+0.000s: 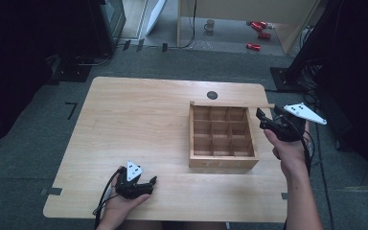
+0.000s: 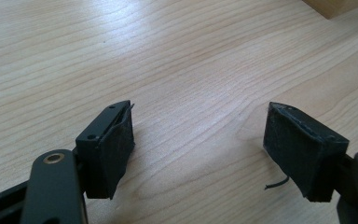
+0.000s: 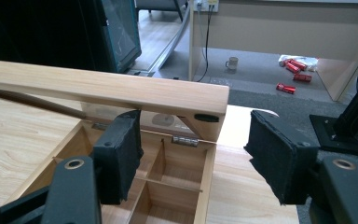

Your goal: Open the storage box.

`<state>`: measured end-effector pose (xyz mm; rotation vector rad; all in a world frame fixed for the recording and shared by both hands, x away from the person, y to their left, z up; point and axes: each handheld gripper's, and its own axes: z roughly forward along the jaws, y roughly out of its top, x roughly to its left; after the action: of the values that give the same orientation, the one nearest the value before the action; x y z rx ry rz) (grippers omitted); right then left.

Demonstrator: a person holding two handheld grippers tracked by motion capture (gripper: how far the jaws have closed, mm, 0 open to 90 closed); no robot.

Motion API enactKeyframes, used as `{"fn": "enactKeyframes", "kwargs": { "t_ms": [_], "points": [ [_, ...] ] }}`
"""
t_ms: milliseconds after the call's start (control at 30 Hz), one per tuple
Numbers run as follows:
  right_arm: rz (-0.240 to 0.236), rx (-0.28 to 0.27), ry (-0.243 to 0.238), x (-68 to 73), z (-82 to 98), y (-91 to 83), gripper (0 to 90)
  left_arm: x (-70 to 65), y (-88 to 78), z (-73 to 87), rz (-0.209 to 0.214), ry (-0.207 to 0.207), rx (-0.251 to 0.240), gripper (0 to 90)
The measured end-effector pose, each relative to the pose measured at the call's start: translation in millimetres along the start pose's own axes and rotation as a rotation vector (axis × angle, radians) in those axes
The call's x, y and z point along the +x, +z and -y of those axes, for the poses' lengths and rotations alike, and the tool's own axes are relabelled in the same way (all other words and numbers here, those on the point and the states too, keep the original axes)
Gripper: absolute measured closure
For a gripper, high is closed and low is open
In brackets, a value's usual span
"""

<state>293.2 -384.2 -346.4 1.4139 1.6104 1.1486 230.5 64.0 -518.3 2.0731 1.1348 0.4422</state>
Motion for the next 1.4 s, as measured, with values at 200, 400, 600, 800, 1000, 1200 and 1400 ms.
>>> {"fn": "enactKeyframes", "kwargs": {
  "t_ms": [200, 400, 600, 800, 1000, 1200, 1400],
  "points": [
    [0.016, 0.031, -0.020, -2.5, 0.4, 13.4, 36.7, 0.9, -0.2, -0.3, 0.011, 0.000, 0.001, 25.1],
    [-0.011, -0.003, -0.016, -6.8, 0.9, 19.2, 37.0, 1.0, 0.0, -0.4, 0.016, 0.000, 0.001, 25.1],
    [-0.053, -0.062, -0.014, -12.4, 2.9, 24.4, 39.1, 0.9, 0.3, -0.6, 0.021, -0.003, -0.001, 25.2],
    [-0.056, -0.082, -0.040, -11.2, -1.0, 29.8, 46.5, 1.2, 0.3, -0.5, 0.025, -0.007, -0.003, 25.2],
    [-0.035, -0.122, -0.047, -12.3, -3.8, 32.7, 60.4, 1.1, 0.2, -0.6, 0.024, 0.000, 0.001, 25.2],
    [-0.033, -0.130, -0.035, -17.3, -11.3, 35.4, 66.4, 0.7, 0.4, -0.7, 0.021, 0.004, 0.002, 25.2],
    [-0.011, -0.108, -0.049, -16.1, -20.9, 40.3, 67.0, 0.7, 0.4, -0.7, 0.021, 0.005, 0.002, 25.2]
  ]
}}
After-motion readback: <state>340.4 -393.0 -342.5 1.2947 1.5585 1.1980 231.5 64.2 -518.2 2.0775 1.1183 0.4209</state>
